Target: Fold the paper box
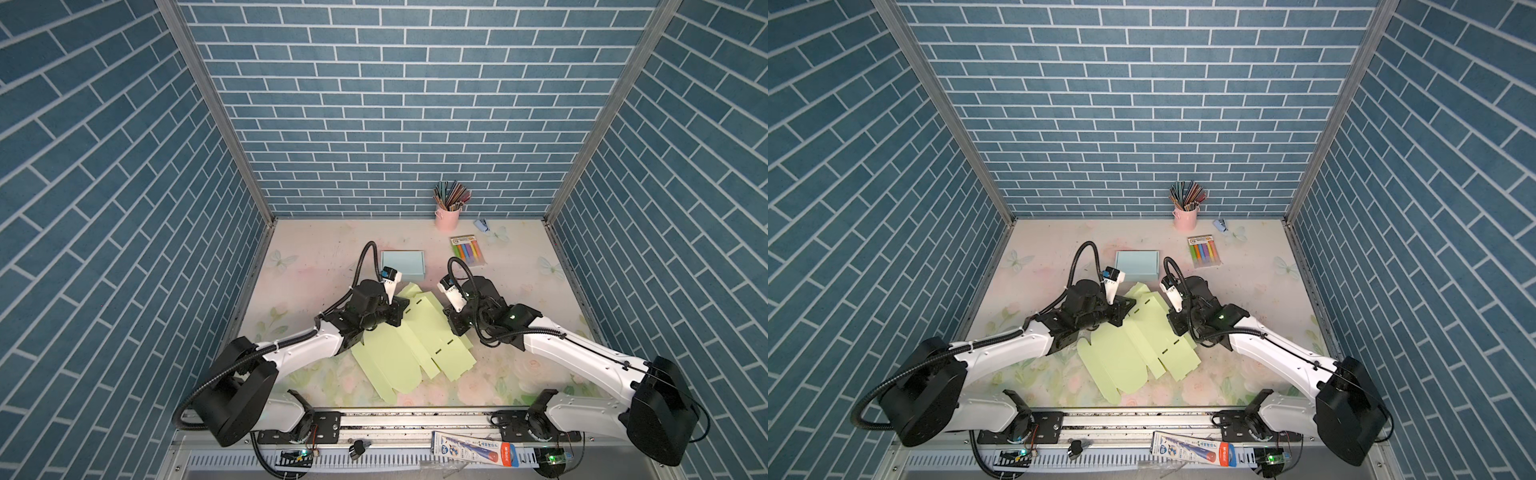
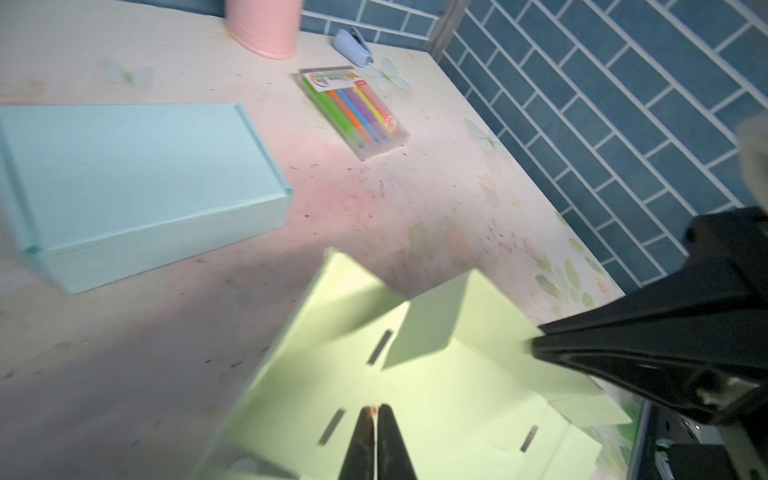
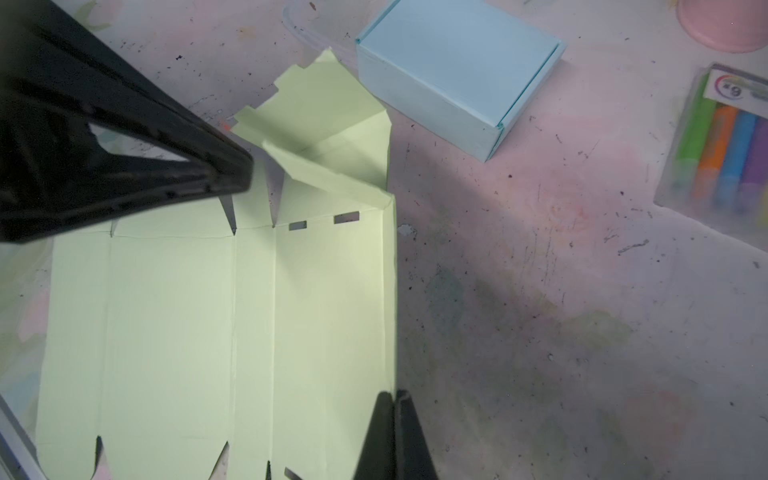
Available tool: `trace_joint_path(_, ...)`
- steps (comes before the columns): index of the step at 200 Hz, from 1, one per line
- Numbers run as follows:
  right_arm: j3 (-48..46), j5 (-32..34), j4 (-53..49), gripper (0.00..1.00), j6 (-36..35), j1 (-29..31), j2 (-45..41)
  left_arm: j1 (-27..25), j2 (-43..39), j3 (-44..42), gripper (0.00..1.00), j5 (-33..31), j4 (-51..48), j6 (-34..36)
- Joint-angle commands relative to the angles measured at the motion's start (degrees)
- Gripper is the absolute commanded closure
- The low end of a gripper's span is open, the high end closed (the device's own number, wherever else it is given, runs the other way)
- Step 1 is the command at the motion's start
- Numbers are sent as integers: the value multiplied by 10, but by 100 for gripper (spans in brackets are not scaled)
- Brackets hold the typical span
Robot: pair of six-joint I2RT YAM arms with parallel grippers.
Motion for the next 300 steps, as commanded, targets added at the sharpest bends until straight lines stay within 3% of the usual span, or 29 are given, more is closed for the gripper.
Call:
trace_joint_path(1,2,44,-4,100,-26,7,-28,38,-26,-50,82,22,30,-21)
trace_joint_path(18,3,45,-5,100,-26,8,-30,60,-37,-85,67,44,61,-34)
trace_joint_path(32,5,41,-4,100,-29,9,-25,68,-33,-101,44,66,91,-37)
trace_joint_path(40,7,41,-5,100,-29,9,-21,69,-26,-100,37,74,97,-31)
trace_joint_path(107,24,60,-21,100,-40,26,-12,68,53,-61,31,96,116,2)
trace_joint_path(139,35,71,-27,100,-47,29,-2,66,79,-43,31,109,120,4)
trace_joint_path(185,47,91,-35,100,-48,32,22,33,80,-54,47,102,136,-8)
trace_joint_path(230,52,99,-34,100,-50,33,30,-19,81,-50,55,71,130,-16)
trace_joint_path(269,60,173,-28,100,-58,59,32,-53,94,-47,59,79,170,-41)
trace_joint_path(300,65,227,-39,100,-59,79,30,-46,58,-74,60,68,169,-45)
